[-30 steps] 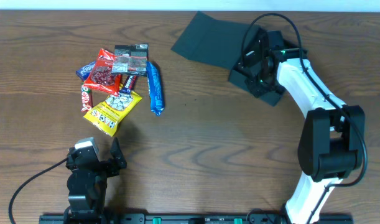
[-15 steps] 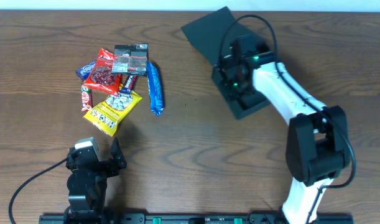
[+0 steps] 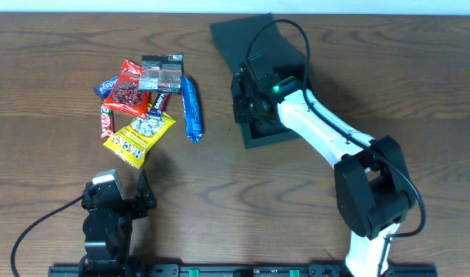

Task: Pack container
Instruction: 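Drag the black box toward the table center with the right gripper, then push the black box's side with the right gripper to align it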

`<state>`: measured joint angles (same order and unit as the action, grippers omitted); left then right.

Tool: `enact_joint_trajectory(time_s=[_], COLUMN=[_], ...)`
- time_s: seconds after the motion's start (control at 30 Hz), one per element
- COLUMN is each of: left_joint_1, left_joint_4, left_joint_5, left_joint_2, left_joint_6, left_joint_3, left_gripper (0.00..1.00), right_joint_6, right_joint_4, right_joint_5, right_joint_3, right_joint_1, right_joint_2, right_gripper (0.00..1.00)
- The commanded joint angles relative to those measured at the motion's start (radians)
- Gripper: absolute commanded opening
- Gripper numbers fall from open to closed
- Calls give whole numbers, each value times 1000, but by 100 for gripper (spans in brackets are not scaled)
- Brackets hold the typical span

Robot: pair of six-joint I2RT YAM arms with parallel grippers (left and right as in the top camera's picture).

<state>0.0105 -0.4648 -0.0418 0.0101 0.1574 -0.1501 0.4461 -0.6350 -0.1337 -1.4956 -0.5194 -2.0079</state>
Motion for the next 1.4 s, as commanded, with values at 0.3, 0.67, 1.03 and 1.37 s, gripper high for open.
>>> enact_joint_trajectory(time_s=[0.3,0.67,1.03,1.37], left_joint_1=[3,3,3,3], left_joint_4=[-2,-2,-2,-2], left_joint_5=[-18,-18,-18,-18], left_joint_2=[-6,-6,-6,-6], left_joint_6=[0,0,0,0], left_joint_3=[18,18,18,18], left_gripper=[95,95,95,95], right_joint_6=[248,251,270,78], right_joint_4=[27,31,63,12], right_joint_5=[42,137,109,26], right_joint_3=[0,0,0,-105], right_joint_1=[-72,-144,-156,-97], right_joint_2=[-7,-7,-6,141], right_gripper=[1,1,87,99])
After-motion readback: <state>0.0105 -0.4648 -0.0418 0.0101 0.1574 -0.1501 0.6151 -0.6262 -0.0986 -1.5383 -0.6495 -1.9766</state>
